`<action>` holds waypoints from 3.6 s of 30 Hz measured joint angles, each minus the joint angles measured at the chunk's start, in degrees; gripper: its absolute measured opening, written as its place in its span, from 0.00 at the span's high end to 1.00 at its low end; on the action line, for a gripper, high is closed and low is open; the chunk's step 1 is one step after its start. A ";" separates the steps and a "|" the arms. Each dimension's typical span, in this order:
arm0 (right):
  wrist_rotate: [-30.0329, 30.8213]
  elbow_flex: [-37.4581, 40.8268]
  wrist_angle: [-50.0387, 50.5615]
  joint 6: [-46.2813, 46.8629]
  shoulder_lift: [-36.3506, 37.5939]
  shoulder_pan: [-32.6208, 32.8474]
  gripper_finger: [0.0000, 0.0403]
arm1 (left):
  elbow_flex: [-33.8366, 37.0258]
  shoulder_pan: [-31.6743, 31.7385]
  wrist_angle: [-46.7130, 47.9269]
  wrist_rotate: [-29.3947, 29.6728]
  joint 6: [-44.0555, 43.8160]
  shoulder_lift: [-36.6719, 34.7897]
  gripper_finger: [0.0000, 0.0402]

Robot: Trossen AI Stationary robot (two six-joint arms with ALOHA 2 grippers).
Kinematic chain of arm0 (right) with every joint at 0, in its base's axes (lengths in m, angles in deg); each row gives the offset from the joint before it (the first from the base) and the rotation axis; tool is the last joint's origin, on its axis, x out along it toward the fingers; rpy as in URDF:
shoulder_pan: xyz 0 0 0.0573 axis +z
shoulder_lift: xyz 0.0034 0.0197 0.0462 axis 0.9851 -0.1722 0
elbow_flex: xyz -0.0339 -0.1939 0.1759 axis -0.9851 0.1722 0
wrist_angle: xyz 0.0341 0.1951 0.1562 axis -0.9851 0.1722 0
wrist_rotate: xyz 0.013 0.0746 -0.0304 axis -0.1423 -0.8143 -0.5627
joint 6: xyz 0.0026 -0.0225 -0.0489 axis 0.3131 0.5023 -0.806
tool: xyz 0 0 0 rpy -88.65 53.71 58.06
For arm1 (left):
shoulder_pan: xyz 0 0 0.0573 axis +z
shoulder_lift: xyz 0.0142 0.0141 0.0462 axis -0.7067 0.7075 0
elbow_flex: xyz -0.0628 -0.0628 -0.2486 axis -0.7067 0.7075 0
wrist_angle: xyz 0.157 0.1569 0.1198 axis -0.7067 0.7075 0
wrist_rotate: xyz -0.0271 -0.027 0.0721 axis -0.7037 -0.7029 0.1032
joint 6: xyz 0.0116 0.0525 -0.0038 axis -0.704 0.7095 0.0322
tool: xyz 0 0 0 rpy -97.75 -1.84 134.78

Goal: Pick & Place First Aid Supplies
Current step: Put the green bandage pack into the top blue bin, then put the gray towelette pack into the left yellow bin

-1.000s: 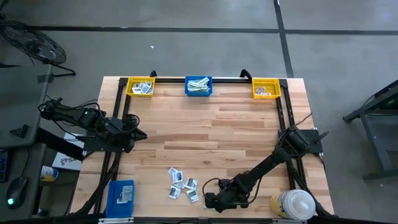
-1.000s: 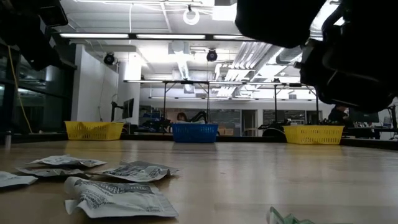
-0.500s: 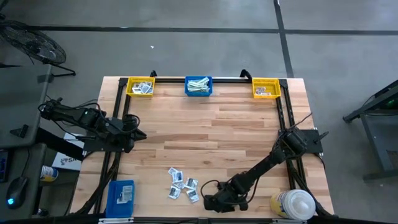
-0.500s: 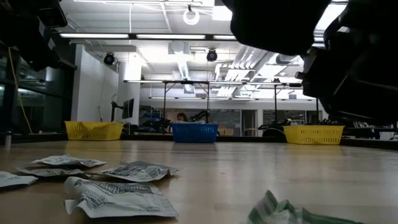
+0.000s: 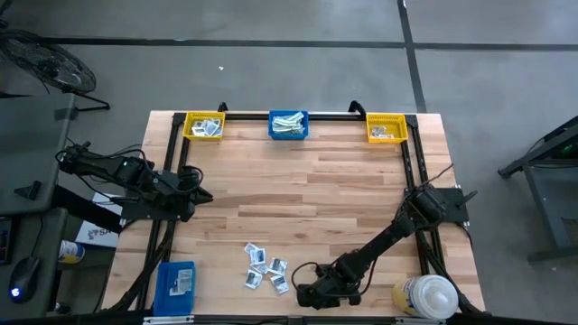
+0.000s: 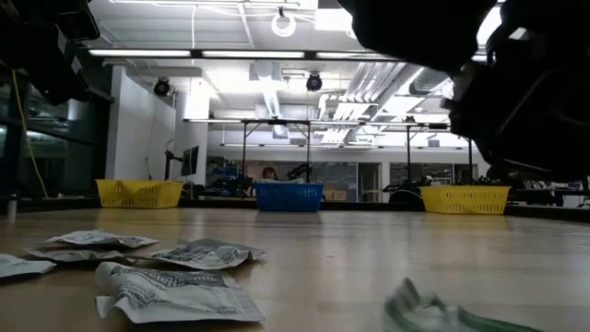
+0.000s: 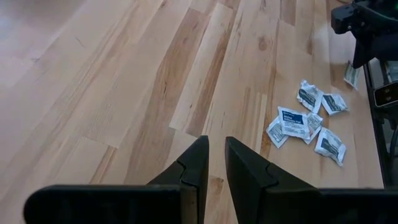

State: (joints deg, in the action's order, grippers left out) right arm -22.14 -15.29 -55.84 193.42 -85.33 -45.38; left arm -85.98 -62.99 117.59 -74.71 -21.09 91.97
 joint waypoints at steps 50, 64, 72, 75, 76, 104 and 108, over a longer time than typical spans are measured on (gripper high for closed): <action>32.37 0.76 6.17 -44.73 18.01 -20.70 1.00 | 0.00 0.00 -0.48 -0.58 -1.75 -0.02 0.87; 17.51 0.63 0.09 -77.17 23.44 -47.63 1.00 | 0.02 0.02 -1.75 1.26 -2.16 0.00 0.87; 8.07 0.63 -3.24 -87.01 23.44 -60.13 1.00 | 0.02 0.01 -1.76 6.80 -6.15 -0.02 0.87; 5.55 0.63 -4.46 -89.31 23.29 -63.16 1.00 | 0.02 0.00 -1.81 9.21 -7.97 -0.02 0.87; 4.59 0.63 -5.04 -89.96 23.22 -64.02 1.00 | 0.02 0.02 -1.82 10.01 -8.58 -0.01 0.87; -7.78 0.66 -13.56 -95.88 13.43 -71.46 0.87 | 0.02 0.00 -2.17 17.81 -18.27 -0.01 0.87; -8.22 0.66 -13.56 -95.82 13.43 -71.56 0.73 | 0.02 0.00 -2.19 17.79 -18.27 0.00 0.87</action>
State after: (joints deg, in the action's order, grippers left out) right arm -30.37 -14.63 -69.39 97.60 -71.90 -116.94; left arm -85.96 -62.99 115.40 -56.92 -39.36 91.97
